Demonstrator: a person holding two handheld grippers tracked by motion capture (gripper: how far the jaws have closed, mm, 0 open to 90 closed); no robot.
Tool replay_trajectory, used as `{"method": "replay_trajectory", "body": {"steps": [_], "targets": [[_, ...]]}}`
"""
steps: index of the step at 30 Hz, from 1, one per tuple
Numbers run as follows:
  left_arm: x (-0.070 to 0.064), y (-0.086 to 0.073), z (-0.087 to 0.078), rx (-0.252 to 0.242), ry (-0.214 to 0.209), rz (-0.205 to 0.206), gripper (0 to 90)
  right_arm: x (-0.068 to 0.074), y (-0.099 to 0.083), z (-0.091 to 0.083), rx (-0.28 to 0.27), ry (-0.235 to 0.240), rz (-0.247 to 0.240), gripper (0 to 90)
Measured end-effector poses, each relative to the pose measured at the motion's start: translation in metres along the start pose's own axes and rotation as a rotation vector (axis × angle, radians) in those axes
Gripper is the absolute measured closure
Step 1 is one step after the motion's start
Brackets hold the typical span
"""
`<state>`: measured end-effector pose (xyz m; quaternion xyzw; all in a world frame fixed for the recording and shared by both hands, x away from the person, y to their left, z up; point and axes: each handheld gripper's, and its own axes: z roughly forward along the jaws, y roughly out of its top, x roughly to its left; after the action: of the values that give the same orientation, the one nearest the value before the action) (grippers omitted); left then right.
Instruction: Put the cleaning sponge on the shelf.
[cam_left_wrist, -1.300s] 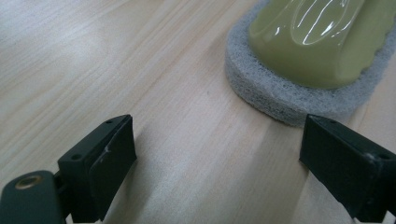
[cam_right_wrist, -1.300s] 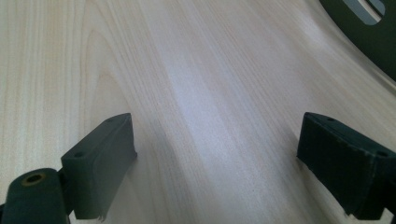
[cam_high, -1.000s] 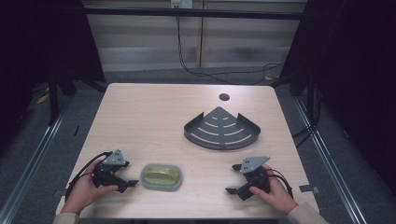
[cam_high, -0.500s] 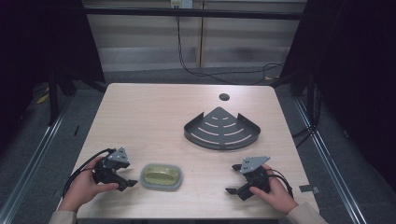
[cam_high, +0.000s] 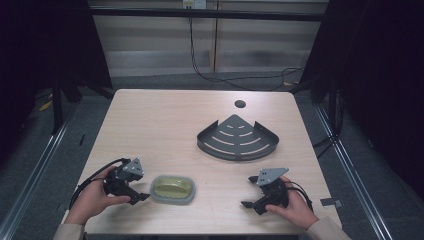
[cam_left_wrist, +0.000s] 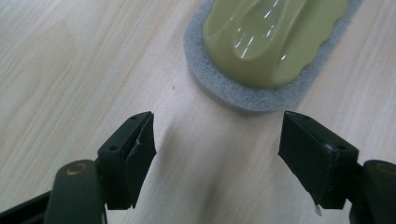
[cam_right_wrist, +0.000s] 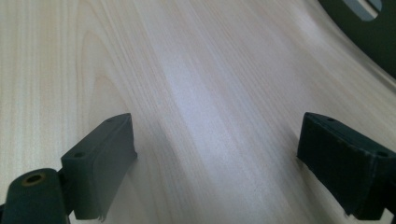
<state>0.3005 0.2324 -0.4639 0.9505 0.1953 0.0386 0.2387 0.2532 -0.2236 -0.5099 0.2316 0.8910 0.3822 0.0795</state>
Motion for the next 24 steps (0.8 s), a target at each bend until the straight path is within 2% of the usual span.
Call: {"method": "replay_trajectory", "body": {"steps": [1,2,3,5,7,9,13,15,16,20,24], "targets": [[0.000,-0.003,0.001,-0.009,0.003,0.002,26.3,0.002,0.004,-0.001,0.037,-0.010,0.011,10.6],[0.000,-0.005,0.002,-0.013,0.006,-0.002,25.6,0.001,0.009,-0.002,0.095,-0.005,-0.009,10.8],[0.000,-0.007,0.003,-0.020,0.014,-0.004,25.0,0.002,0.012,-0.001,0.117,-0.008,0.000,11.6],[0.001,-0.011,0.003,-0.046,0.035,-0.010,24.3,0.002,0.018,0.001,0.118,0.022,0.027,12.2],[0.001,-0.015,0.005,-0.103,0.062,-0.017,22.0,0.004,0.025,0.005,0.136,0.038,0.011,12.5],[0.002,-0.018,0.007,-0.128,0.048,-0.029,21.0,0.007,0.034,0.009,0.134,0.052,0.004,13.4],[0.002,-0.023,0.011,-0.141,0.029,-0.049,20.5,0.009,0.054,0.017,0.159,0.093,0.006,15.9],[0.001,-0.024,0.010,-0.140,0.019,-0.046,20.5,0.010,0.063,0.019,0.164,0.104,0.008,17.4],[0.001,-0.025,0.010,-0.145,0.016,-0.051,20.5,0.010,0.067,0.020,0.168,0.111,-0.009,18.5],[0.001,-0.028,0.013,-0.159,0.023,-0.037,20.0,0.008,0.080,0.022,0.197,0.115,-0.013,22.3],[0.002,-0.032,0.017,-0.176,0.007,-0.055,19.2,0.006,0.093,0.025,0.216,0.124,-0.024,25.9]]}}
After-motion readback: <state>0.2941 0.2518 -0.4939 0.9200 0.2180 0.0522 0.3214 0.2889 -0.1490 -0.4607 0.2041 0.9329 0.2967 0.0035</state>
